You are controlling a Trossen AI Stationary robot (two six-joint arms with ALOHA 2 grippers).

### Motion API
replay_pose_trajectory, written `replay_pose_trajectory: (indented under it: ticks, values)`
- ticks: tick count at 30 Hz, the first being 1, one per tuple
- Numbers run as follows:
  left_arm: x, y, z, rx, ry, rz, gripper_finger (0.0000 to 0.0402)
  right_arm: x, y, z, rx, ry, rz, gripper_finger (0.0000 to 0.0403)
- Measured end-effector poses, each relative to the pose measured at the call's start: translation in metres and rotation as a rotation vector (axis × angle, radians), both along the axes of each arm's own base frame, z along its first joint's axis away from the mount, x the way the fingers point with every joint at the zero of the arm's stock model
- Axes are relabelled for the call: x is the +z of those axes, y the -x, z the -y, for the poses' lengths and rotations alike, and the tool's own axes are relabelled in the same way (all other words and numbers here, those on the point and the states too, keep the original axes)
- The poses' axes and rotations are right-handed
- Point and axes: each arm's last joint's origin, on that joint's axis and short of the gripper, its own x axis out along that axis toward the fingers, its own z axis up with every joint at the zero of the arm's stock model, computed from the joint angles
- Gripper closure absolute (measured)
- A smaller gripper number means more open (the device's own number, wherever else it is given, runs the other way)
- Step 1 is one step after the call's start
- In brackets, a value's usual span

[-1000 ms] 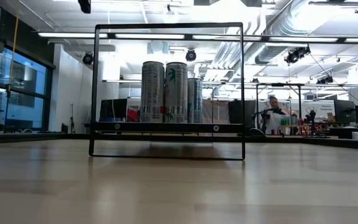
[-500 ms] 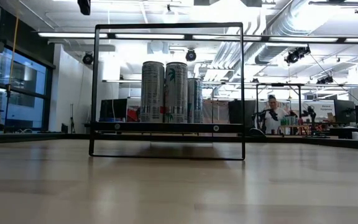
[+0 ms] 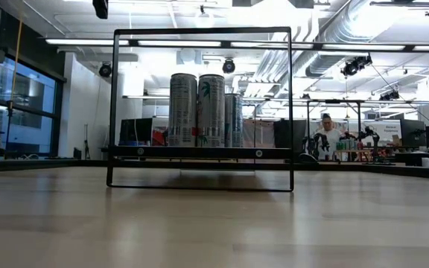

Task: Place canned beverage on shelf
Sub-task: Put the blue soda can on the shelf aligned with the other blue soda can

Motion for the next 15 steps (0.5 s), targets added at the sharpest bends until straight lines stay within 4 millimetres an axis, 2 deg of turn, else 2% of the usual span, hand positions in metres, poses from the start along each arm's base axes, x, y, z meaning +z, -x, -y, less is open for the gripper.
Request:
replay_pose_trajectory:
  ticks: [2,4,10,13,15]
  values:
    - [0.0,0.0,0.0,0.001,0.0,0.0,0.0345,0.007,0.003,-0.001,0.031,-0.032,-0.031,0.0061]
    - [0.0,0.0,0.0,0.011,0.001,0.0,0.034,0.011,0.005,-0.008,0.064,-0.025,-0.148,0.0061]
    - [0.0,0.0,-0.001,0.04,0.004,0.0,0.0326,-0.002,0.024,-0.04,0.093,-0.015,-0.894,0.0061]
    - [0.0,0.0,-0.001,0.044,-0.004,-0.003,0.0318,-0.013,0.036,-0.058,0.038,-0.052,-1.241,0.0061]
    - [0.0,0.0,-0.001,0.045,-0.012,-0.004,0.0313,-0.021,0.035,-0.075,0.016,-0.1,-1.311,0.0061]
